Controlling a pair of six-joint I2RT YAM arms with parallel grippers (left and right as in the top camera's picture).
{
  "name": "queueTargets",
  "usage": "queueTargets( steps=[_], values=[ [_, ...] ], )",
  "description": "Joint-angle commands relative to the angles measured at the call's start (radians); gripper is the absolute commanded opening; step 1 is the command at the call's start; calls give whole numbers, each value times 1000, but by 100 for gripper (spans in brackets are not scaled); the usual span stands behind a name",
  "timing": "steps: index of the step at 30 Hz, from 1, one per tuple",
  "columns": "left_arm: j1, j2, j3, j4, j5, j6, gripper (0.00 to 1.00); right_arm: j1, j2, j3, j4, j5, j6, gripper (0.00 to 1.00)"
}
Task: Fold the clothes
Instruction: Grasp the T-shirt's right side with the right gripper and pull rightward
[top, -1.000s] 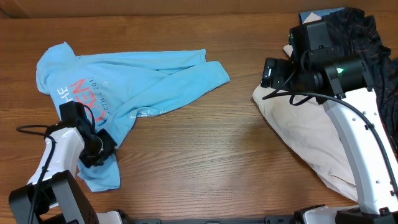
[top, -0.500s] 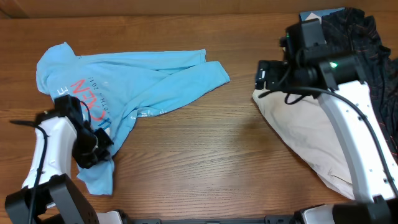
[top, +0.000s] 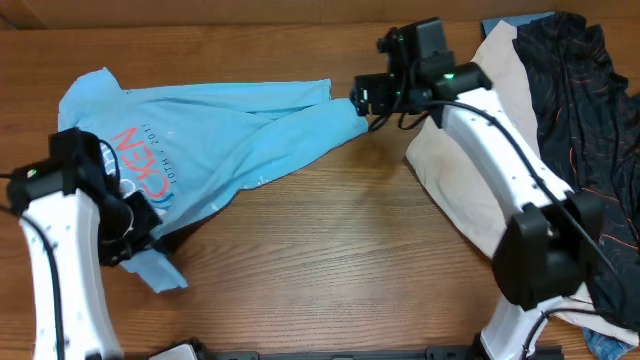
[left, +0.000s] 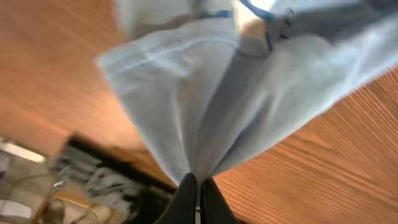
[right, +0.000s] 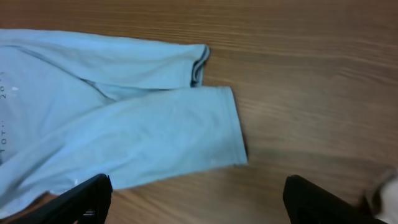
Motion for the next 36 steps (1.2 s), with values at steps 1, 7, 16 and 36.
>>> queueTargets(
  steps=[1,7,16,36],
  values=[
    [5,-108,53,-27,-179,-66,4,21,78,13,33,-44,-27,92],
    [48,-206,55,-30,-230,-87,4,63,185,13,107,-49,-74,91],
    [56,-215,55,-67,-121,-81,4,104,213,13,181,-49,-86,89],
    [56,-215,55,-68,-121,-82,6,121,305,13,235,-49,-74,52]
  ],
)
